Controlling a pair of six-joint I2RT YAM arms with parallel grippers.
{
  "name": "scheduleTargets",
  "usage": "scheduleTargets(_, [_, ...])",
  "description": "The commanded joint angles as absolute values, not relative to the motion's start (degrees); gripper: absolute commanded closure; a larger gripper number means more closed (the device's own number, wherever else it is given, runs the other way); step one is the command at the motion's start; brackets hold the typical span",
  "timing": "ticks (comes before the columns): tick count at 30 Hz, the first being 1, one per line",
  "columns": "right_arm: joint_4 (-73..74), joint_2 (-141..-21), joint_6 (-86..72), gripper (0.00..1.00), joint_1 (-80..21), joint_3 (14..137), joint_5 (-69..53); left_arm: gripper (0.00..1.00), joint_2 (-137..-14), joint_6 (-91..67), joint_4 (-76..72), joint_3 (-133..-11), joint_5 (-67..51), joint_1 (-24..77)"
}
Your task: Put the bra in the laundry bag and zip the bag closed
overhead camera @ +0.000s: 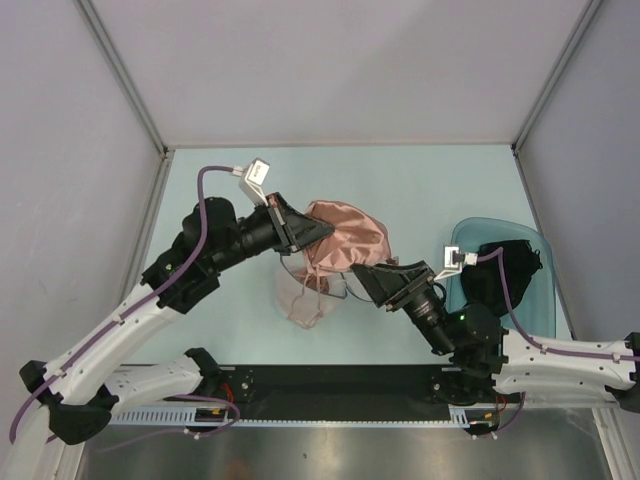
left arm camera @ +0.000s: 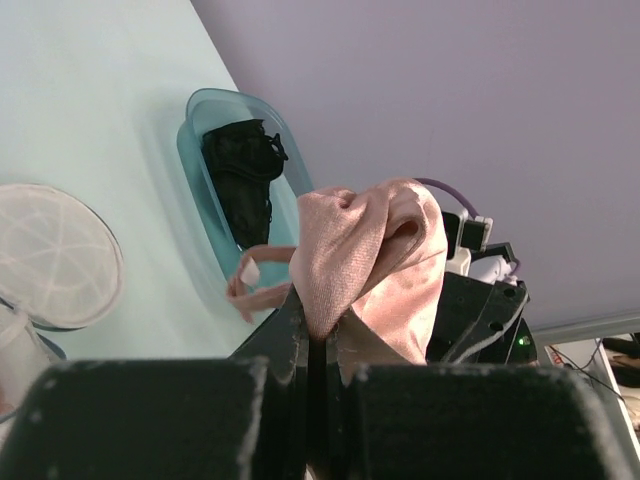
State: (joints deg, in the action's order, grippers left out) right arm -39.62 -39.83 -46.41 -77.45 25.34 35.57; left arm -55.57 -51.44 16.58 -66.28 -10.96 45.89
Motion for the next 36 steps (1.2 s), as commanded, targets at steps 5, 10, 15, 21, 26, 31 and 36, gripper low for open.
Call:
scheduleTargets(5, [-43.0, -38.8, -43.4, 0.00, -71.9, 29.6, 32.0, 1.00, -52.6, -54.0, 13.1, -62.8, -15.4, 46.3])
scheduleTargets(10, [-37.0, -37.4, -47.5, 0.00, -65.8, 31.3, 23.5, 1.00, -52.9, -52.6, 13.4, -62.4, -17.0, 46.3])
scheduleTargets(15, [-31.1, -36.8, -49.7, 0.00, -63.2, 33.4, 15.6, 1.00, -53.5, -50.7, 14.1, -62.8, -17.0, 46.4])
scheduleTargets(21, [-4.5, -34.4, -51.6, 0.00, -62.0, 42.6, 10.4, 1.00, -56.0, -43.3, 20.0, -68.6, -16.4, 46.3])
scheduleTargets(26, [10.5, -29.7, -54.7, 0.00, -61.6, 44.7, 4.3, 1.00, -57.1, -37.7, 24.7, -72.3, -13.7, 46.1])
scheduleTargets(31, [20.6, -27.1, -61.1, 0.00, -61.3, 44.9, 0.6, 1.00, -55.5, -33.7, 24.5, -73.6, -11.7, 45.8])
scheduleTargets(36, [18.5, -24.8, -58.9, 0.00, -61.3, 42.5, -4.7, 1.00, -53.0, -30.1, 19.3, -72.2, -15.5, 45.8])
